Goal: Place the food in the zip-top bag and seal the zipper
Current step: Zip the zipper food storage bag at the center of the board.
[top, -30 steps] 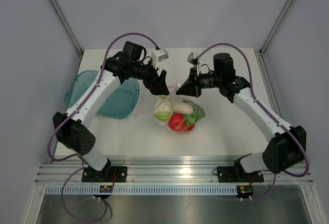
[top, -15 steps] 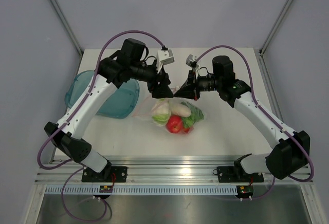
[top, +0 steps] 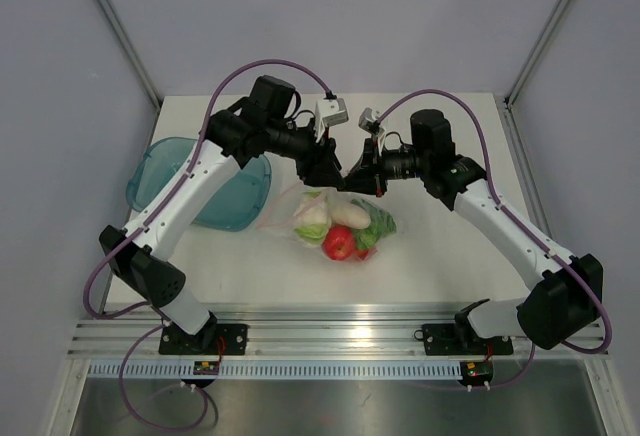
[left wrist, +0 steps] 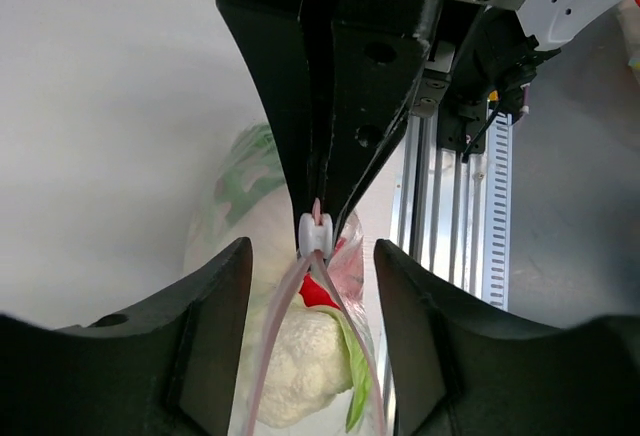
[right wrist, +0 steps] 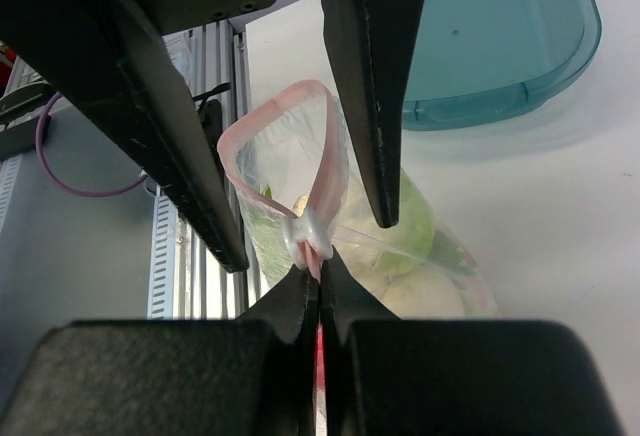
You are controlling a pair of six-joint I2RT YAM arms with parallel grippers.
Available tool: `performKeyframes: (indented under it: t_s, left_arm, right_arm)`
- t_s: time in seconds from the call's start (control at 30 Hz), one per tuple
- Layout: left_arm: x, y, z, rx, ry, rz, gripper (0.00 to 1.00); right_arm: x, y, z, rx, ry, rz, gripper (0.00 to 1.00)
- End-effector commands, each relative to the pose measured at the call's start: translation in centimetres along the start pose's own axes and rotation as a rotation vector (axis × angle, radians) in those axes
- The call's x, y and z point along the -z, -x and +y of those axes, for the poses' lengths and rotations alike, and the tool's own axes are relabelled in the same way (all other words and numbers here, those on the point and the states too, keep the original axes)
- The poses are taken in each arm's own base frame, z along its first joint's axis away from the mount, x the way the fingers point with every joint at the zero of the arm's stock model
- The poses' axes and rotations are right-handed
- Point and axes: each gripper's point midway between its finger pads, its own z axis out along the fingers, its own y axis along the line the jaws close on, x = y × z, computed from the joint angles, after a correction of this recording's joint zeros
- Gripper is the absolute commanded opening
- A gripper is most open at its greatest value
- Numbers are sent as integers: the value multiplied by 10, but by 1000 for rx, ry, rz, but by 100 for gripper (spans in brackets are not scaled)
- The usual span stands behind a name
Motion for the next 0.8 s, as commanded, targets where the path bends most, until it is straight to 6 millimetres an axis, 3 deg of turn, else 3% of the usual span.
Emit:
performKeyframes:
  t_s: [0.0,0.3,0.47,0.6,0.63,0.77]
  left_arm:
    - [-1,26,-9,-56,-48,-79,49]
    - [-6,22,-15,-54,-66,-70,33]
    - [-9,17,-14,-38,-61,-52,0]
    - [-10,10,-11,-32,-44,-32,0]
    - [-9,8,-10,-34,-35,-27,0]
    - [-10,-3,-5,-33,-9,-5,0]
  right_arm:
    - [3,24,14,80,18,-46,0]
    - [2,23,14,81,18,-44,0]
    - [3,25,14,89,8,-48,0]
    - [7,32,9,119,-56,-75,0]
    - [10,32,-1,116,-123,-82,0]
    - [32,52,-7,167,-264,-183,0]
